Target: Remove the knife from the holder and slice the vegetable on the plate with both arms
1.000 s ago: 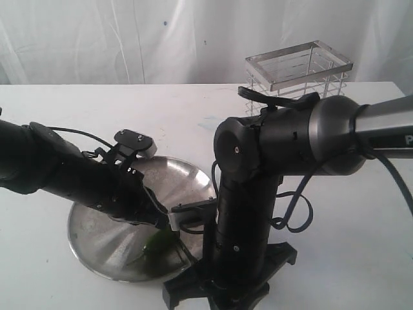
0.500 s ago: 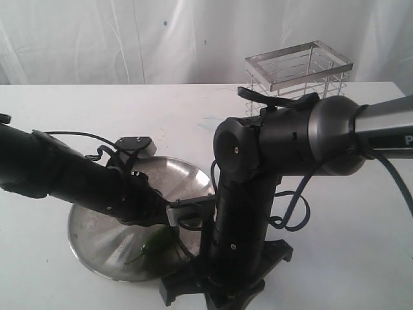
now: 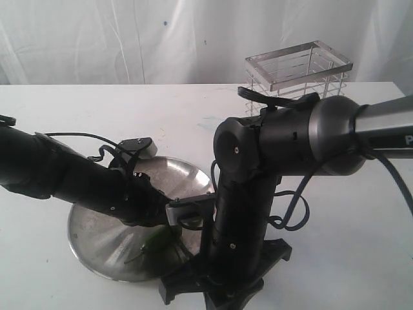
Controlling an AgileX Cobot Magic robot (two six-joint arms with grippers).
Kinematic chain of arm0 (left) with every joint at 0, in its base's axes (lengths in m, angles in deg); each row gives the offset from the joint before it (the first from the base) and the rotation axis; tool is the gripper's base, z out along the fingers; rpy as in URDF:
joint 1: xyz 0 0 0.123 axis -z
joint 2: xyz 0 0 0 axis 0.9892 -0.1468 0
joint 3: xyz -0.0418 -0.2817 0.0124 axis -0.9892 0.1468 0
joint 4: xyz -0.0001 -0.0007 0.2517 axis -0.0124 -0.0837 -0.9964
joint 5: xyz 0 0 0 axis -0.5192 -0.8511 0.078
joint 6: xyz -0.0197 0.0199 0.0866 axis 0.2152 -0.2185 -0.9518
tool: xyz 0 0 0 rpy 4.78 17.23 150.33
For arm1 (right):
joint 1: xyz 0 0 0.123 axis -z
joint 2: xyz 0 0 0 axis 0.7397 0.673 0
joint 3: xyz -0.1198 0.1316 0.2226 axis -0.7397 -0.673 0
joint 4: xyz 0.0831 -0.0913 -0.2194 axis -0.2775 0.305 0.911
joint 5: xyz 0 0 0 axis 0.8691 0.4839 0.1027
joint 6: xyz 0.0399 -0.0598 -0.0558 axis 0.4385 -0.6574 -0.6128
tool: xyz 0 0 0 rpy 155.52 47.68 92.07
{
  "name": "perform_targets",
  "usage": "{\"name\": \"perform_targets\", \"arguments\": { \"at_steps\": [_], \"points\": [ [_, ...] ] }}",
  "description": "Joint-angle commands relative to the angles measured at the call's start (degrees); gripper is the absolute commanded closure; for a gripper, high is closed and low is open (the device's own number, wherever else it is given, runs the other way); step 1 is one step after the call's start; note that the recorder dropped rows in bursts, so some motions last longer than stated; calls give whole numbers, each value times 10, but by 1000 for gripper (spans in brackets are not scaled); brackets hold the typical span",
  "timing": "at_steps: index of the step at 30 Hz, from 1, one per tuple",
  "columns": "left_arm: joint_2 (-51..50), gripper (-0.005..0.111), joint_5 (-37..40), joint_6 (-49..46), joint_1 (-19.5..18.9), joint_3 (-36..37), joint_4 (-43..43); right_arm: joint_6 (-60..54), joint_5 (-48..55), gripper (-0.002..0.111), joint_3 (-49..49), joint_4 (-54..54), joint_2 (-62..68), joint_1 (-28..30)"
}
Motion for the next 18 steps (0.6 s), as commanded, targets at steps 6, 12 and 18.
{"name": "perform_targets", "arguments": {
  "at_steps": [6, 12, 18],
  "points": [
    [4, 107, 47, 2, -1, -12, 3, -3, -23, 108, 0, -2, -6, 1],
    [10, 107, 79, 3, -1, -12, 2, -1, -32, 108, 0, -2, -6, 1],
    [10, 107, 96, 15, -1, -12, 2, 1, -33, 108, 0, -2, -6, 1]
  ]
}}
